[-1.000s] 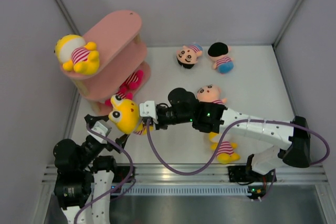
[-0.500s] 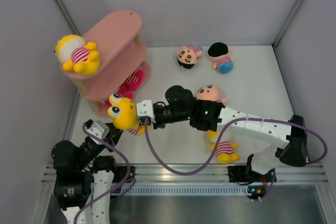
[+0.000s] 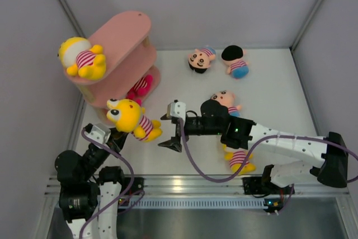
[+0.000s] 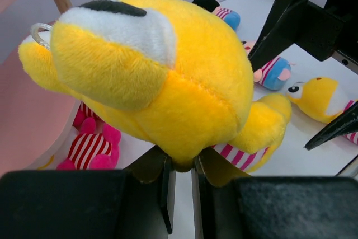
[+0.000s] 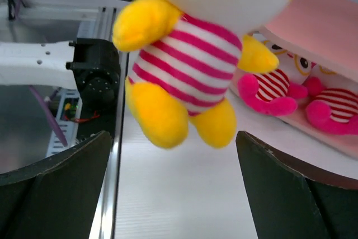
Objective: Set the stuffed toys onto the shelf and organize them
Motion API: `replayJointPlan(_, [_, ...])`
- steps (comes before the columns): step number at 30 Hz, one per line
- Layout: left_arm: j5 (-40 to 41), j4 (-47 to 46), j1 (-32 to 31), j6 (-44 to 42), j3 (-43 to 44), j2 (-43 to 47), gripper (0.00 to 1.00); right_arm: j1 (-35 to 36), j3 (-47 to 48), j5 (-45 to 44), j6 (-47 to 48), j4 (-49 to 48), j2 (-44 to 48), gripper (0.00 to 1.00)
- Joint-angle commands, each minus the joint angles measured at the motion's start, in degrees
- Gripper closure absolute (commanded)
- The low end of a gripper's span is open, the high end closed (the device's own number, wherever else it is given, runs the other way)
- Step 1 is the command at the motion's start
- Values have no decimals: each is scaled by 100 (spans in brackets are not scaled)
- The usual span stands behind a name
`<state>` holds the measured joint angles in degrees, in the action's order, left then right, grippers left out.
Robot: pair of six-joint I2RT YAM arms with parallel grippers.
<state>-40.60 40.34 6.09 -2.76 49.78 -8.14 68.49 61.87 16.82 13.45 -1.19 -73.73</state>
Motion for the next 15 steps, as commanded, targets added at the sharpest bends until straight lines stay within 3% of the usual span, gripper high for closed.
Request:
replayJointPlan(1, [175,-667,33,259,-47,111,91,-572,-665,812,-1831,-1668,456,7])
replayJointPlan(9, [184,-676,42,435,-21,129,90,-767,-870,1262,-2961,-2456,18,14])
replayJointPlan(15, [307,-676,42,382,-30,199,90,-714,-632,1631,-3226,-2693,-264,16])
